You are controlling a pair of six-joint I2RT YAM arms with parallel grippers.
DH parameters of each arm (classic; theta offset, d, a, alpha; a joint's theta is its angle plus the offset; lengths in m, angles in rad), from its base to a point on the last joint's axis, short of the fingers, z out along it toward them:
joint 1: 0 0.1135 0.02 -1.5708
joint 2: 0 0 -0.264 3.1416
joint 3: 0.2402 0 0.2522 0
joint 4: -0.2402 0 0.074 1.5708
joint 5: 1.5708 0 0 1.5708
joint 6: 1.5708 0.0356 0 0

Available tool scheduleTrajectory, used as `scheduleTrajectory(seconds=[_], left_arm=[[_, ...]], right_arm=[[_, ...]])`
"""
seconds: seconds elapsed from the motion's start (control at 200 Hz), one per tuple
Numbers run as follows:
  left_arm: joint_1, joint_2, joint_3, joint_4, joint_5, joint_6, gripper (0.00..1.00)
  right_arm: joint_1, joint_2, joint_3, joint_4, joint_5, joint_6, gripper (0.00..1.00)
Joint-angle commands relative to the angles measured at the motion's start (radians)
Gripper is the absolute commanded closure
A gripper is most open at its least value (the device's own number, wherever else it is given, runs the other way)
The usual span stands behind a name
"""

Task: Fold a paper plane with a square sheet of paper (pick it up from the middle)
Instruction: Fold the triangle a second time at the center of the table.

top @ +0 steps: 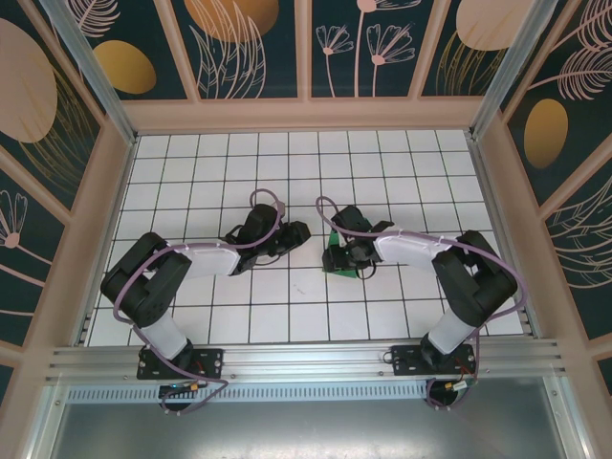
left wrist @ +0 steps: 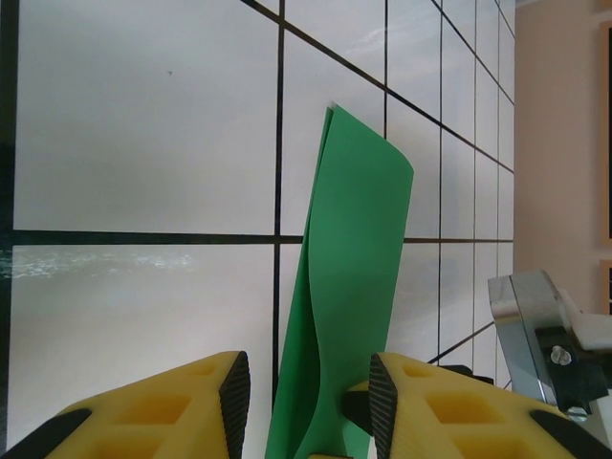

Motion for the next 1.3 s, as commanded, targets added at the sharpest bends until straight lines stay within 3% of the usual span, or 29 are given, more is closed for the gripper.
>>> scheduleTrajectory(seconds=[0.0, 0.23, 0.615, 0.951, 1.296], left_arm=[[0.005, 0.015, 0.028, -0.001, 0.022, 0.025, 0.59], [0.005, 0.053, 0.044, 0.019, 0.079, 0.026, 0.60], [-0.020, 0.142, 0.103, 0.051, 0.166, -0.016, 0.61], [-0.047, 0.202, 0.131, 0.105, 0.172, -0.076, 0.51], [-0.064, 0.274, 0.161, 0.160, 0.185, -0.138, 0.49]], right_arm=[[-0.018, -0.017, -0.032, 0.014, -0.065, -0.001, 0.45], [-0.052, -0.040, -0.072, 0.067, -0.135, -0.002, 0.49], [-0.172, -0.116, -0.198, 0.220, -0.375, -0.053, 0.51], [-0.228, -0.147, -0.274, 0.299, -0.458, -0.073, 0.52], [-0.250, -0.145, -0.301, 0.336, -0.480, -0.072, 0.52]])
